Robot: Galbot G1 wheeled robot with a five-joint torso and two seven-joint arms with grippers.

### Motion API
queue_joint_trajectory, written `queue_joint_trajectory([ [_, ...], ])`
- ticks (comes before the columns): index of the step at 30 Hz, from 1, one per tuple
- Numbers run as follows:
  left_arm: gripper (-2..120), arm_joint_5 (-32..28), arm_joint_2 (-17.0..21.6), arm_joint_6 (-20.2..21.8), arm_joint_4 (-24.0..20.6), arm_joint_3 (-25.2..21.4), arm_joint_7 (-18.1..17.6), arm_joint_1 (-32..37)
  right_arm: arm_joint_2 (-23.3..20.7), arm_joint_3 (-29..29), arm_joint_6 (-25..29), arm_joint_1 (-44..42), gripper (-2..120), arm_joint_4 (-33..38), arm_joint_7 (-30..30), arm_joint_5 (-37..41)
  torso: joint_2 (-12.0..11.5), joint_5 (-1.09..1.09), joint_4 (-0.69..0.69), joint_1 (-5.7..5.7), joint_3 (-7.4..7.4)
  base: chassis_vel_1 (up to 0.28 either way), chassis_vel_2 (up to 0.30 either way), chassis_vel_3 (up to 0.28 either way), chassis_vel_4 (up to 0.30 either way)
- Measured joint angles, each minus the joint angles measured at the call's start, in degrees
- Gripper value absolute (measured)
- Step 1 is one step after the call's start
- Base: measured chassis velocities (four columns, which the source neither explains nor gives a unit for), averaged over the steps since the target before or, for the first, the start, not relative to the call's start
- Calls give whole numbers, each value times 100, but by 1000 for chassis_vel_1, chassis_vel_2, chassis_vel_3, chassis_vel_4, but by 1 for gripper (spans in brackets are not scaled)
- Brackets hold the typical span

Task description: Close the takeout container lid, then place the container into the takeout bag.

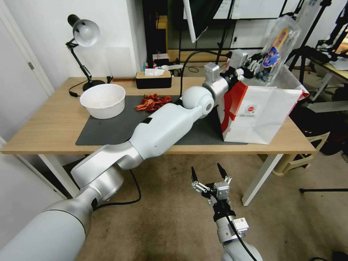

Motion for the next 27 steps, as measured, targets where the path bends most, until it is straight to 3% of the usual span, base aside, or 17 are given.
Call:
queue_joint_trajectory([
  [10, 56, -118, 127, -5, -68, -108, -91, 76, -41, -37, -127, 54, 100, 39, 48, 92, 1, -1, 0, 0, 0, 0, 0, 0, 0],
  [12, 68, -196, 246, 21, -208, -189, -203, 106, -55, -41, -138, 51, 100, 40, 53, 93, 1, -1, 0, 0, 0, 0, 0, 0, 0],
  [18, 84, -272, 493, 144, -526, -311, -386, 170, -54, -15, -139, 21, 100, 41, 80, 70, 1, -1, 0, 0, 0, 0, 0, 0, 0],
  [20, 96, -282, 829, 248, -927, -380, -468, 343, -49, 8, -141, 3, 100, 55, 108, 42, 1, -1, -2, 0, 0, 0, 0, 0, 0],
  [22, 98, -282, 883, 263, -999, -400, -483, 382, -50, 9, -144, 2, 100, 62, 115, 38, 1, -1, -1, 0, 0, 0, 0, 0, 0],
  [24, 99, -280, 1252, 394, -1578, -575, -581, 749, -79, 26, -172, -13, 100, 109, 151, 46, 1, -2, 2, 1, 0, 0, 0, 0, 0],
  [25, 99, -280, 1252, 394, -1578, -575, -581, 749, -79, 26, -172, -13, 100, 109, 151, 46, 1, -2, 2, 1, 0, 0, 0, 0, 0],
  [27, 100, -268, 1474, 457, -1981, -733, -661, 1083, -100, 88, -173, -30, 100, 147, 155, 52, 1, -2, 0, 0, 0, 0, 0, 0, 0],
])
